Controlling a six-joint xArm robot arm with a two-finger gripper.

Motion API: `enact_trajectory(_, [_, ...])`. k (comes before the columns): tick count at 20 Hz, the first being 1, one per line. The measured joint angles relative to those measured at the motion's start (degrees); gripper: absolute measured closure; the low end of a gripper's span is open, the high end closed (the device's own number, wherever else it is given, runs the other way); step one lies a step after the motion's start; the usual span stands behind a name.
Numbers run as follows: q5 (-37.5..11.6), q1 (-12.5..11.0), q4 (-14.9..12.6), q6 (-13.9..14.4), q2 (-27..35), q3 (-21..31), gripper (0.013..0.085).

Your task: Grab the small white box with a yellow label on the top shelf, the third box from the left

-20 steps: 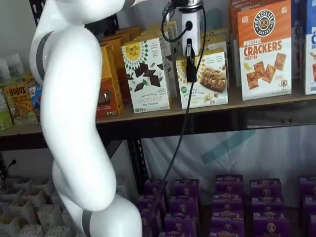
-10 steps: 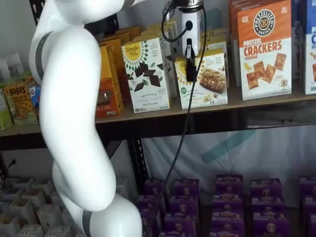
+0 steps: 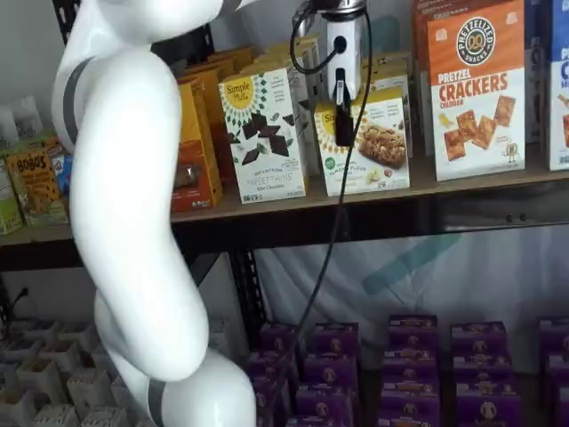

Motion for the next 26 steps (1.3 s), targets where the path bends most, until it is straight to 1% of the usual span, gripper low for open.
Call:
enact_trajectory(3, [0.3,-0.1,0.0,-0.1,-0.2,0.0,0.0610])
enact_trajectory(5, [0.6,-0.2,0.1,-0.1,-0.2,-0.1,0.0690])
enact_trajectory(10, [3.0,-0.3,-0.4,0.0,-0.2,-1.0,0.0690])
enact_trajectory(15, [5.5,-0.4,-0.6,0.1,-1.7,-0.3,0.0690])
enact_trajectory(21, [8.1,-0.9,0.0,-0.1,-4.9,2.2,0.0690])
enact_trajectory(26, [9.5,-1.0,-0.6,-0.2,-7.5,4.3,0.0690])
